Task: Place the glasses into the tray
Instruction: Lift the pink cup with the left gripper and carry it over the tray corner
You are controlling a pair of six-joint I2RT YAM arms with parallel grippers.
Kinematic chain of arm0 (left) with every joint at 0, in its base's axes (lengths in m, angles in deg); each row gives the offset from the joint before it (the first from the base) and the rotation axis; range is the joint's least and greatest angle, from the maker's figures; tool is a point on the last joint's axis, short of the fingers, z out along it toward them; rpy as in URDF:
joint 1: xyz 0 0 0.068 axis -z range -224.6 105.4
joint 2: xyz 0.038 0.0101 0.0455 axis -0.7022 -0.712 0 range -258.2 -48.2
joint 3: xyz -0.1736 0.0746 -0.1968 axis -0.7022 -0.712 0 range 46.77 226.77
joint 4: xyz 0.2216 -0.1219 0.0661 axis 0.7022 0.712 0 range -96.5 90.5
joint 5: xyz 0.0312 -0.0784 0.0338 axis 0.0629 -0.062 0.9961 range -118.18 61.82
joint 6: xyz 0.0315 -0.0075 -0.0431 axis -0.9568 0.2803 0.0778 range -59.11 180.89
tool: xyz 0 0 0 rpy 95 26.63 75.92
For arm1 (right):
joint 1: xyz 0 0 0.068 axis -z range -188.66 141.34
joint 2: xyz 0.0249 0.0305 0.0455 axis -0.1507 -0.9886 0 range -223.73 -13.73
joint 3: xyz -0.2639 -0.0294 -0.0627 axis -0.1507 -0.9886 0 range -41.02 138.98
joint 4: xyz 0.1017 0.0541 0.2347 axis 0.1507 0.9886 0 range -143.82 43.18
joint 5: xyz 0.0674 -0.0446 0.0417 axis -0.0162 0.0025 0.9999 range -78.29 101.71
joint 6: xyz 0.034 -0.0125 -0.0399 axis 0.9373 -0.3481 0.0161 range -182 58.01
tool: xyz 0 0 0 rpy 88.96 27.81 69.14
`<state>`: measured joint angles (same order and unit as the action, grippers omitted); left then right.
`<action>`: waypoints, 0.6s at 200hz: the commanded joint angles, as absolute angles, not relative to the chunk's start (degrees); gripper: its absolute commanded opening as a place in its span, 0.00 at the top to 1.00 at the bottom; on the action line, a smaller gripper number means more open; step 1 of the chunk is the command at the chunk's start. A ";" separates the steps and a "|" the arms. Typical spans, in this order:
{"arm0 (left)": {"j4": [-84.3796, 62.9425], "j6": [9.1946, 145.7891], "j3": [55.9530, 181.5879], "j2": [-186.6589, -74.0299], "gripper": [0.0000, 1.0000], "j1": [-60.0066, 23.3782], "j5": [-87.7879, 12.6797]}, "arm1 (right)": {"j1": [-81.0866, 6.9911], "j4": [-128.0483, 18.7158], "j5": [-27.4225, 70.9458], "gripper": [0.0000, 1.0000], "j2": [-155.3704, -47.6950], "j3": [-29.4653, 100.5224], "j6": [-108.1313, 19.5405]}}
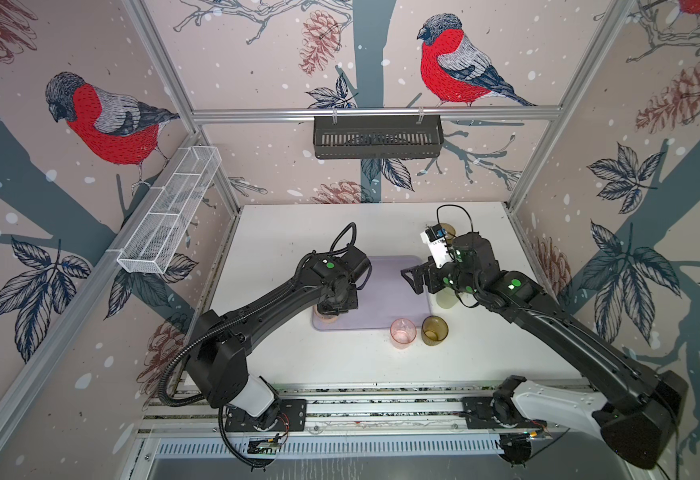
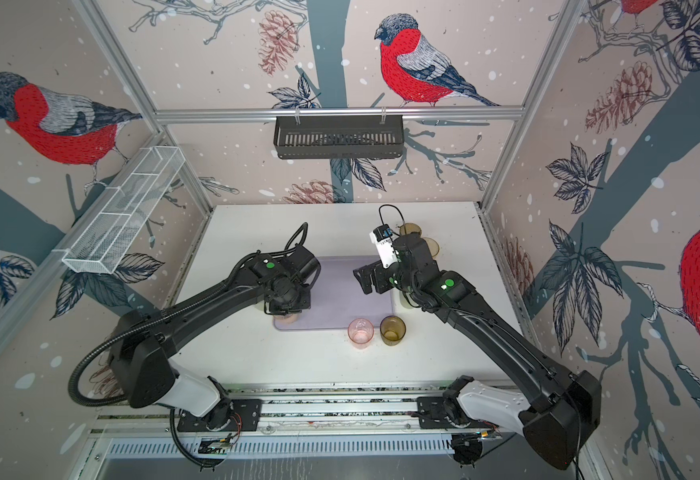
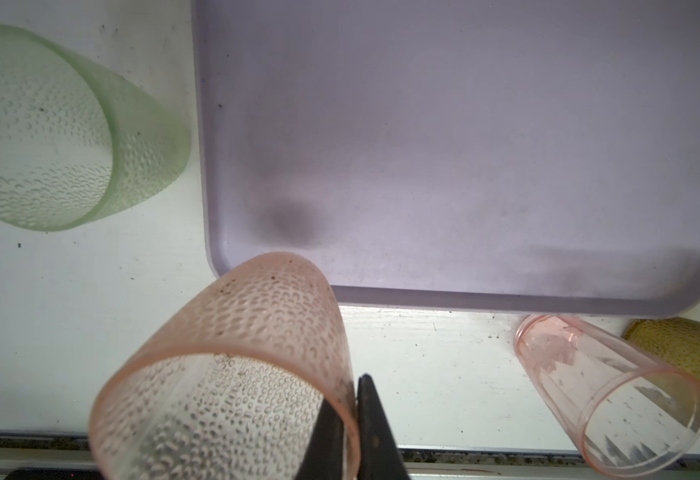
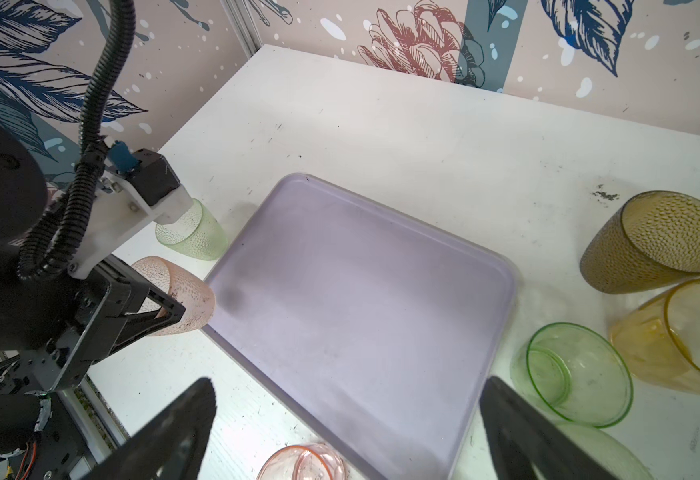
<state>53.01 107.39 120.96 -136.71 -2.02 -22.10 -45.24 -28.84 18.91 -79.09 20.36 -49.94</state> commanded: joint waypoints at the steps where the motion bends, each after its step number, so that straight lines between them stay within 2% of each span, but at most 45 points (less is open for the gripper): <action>1: 56.66 105.74 124.71 -138.93 0.97 -2.07 -19.80 | -44.88 -30.61 19.62 0.00 -78.66 19.98 -49.52; 120: 56.71 97.47 139.13 -149.33 0.96 -9.65 -18.37 | -43.73 -30.70 20.05 0.00 -78.86 19.36 -49.63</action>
<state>55.43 99.45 137.64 -148.03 -8.53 -19.95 -43.84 -29.83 19.37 -78.64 18.92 -49.92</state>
